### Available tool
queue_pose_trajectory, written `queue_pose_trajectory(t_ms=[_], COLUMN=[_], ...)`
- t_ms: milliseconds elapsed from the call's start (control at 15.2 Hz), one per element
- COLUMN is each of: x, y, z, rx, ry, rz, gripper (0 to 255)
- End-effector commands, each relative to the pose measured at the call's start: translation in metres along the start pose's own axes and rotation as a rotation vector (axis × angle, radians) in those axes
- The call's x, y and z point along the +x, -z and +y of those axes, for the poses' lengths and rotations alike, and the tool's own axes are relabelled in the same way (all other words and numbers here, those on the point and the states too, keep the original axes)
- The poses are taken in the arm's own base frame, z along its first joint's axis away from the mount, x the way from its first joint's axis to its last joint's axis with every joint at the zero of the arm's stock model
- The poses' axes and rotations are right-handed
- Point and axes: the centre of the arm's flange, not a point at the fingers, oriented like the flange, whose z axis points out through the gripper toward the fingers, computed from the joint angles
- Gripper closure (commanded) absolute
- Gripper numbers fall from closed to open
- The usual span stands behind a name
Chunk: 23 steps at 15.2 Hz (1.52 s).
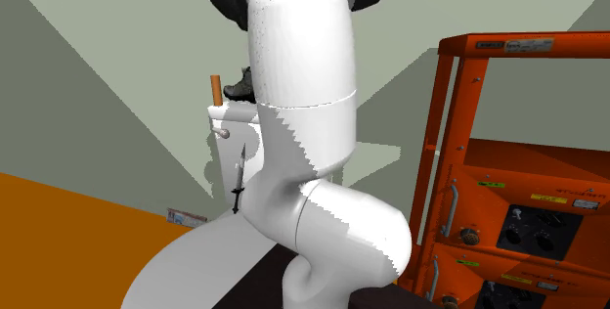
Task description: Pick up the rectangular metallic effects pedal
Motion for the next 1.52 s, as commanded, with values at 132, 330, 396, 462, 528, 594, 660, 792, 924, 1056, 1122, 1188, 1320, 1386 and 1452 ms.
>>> queue_pose_trajectory(t_ms=[132, 330, 396, 462, 528, 594, 660, 792, 924, 1056, 1122, 1188, 1320, 1386, 1452], x=[-0.001, 0.002, 0.004, 0.005, 0.006, 0.007, 0.008, 0.01, 0.012, 0.012, 0.012, 0.012, 0.012, 0.012, 0.012], y=[-0.002, -0.001, -0.001, -0.006, -0.011, -0.016, -0.021, -0.032, -0.04, -0.039, -0.039, -0.039, -0.04, -0.04, -0.04], z=[-0.05, -0.085, -0.094, -0.093, -0.093, -0.092, -0.091, -0.09, -0.088, -0.088, -0.088, -0.088, -0.088, -0.088, -0.088], rx=[0.038, 0.066, 0.073, 0.073, 0.073, 0.073, 0.073, 0.073, 0.073, 0.073, 0.073, 0.073, 0.073, 0.073, 0.073], ry=[-0.064, -0.11, -0.122, -0.122, -0.122, -0.121, -0.122, -0.122, -0.122, -0.122, -0.122, -0.122, -0.122, -0.122, -0.122], rz=[-0.001, -0.002, -0.002, -0.002, -0.002, -0.002, -0.002, -0.002, -0.002, -0.002, -0.002, -0.002, -0.002, -0.002, -0.002], gripper=[0, 0, 0, 0, 0, 0, 0, 0, 0, 255, 255, 255, 255, 255, 255])
